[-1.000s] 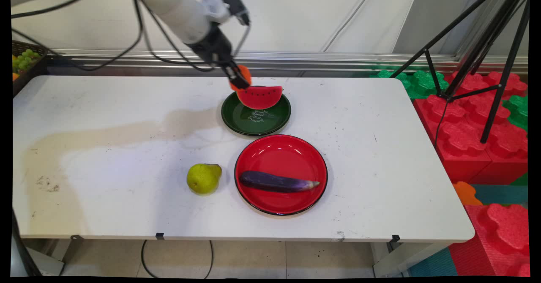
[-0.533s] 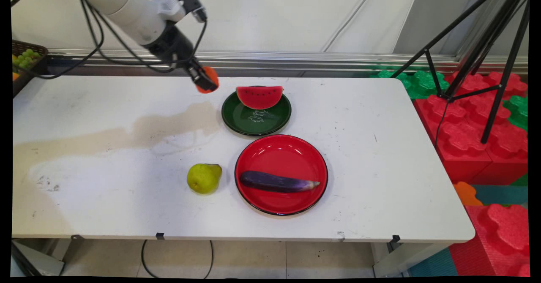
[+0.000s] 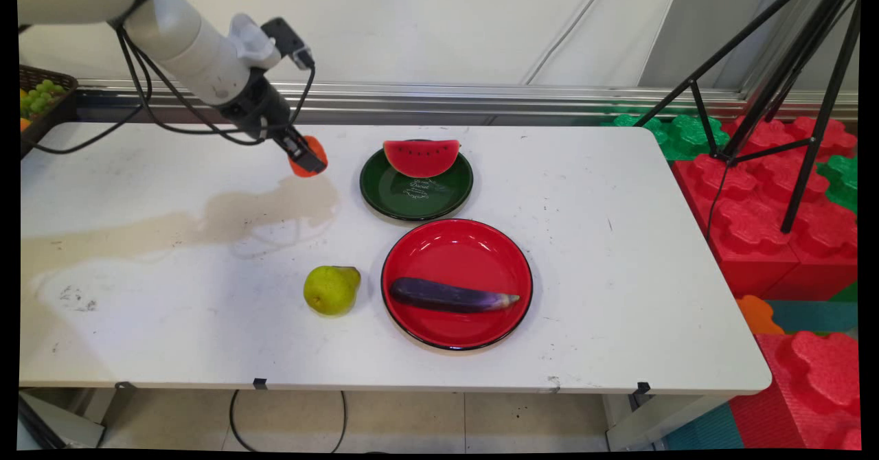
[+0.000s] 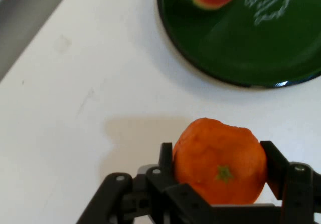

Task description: Place the picked object on the table

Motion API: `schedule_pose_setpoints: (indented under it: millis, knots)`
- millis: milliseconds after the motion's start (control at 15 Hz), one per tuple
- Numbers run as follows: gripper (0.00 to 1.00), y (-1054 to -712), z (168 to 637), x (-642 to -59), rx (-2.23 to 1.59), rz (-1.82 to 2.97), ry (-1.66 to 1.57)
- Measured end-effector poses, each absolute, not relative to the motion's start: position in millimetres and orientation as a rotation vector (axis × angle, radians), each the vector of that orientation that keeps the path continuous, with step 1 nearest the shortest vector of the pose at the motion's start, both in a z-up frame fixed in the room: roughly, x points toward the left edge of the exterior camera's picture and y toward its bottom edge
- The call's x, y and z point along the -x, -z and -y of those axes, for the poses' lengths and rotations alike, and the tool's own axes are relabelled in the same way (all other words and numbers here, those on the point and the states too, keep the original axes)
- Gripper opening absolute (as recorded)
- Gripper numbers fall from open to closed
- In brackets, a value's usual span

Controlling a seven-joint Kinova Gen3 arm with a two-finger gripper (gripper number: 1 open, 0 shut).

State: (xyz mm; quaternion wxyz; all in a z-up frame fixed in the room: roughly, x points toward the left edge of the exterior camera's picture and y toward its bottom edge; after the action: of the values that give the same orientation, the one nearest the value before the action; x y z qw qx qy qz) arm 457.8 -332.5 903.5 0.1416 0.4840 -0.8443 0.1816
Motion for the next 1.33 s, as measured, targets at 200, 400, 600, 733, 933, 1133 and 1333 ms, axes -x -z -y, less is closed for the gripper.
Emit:
schedule_pose_setpoints:
  millis: [200, 400, 600, 733, 933, 1133, 1333]
  knots:
    - [0.0, -885.4, 337.3, -466.9, -1.43, 2.457, -0.511]
    - [0.0, -863.2, 346.6, -475.9, -1.447, 2.482, -0.496]
    - [0.0, -845.7, 355.4, -481.3, -1.448, 2.501, -0.483]
    - [0.0, -834.2, 361.1, -484.6, -1.445, 2.512, -0.475]
    - [0.0, -821.6, 367.5, -487.7, -1.439, 2.522, -0.466]
    - [0.0, -811.1, 372.0, -491.2, -1.431, 2.529, -0.458]
    - [1.0, -806.6, 373.6, -494.3, -1.418, 2.534, -0.454]
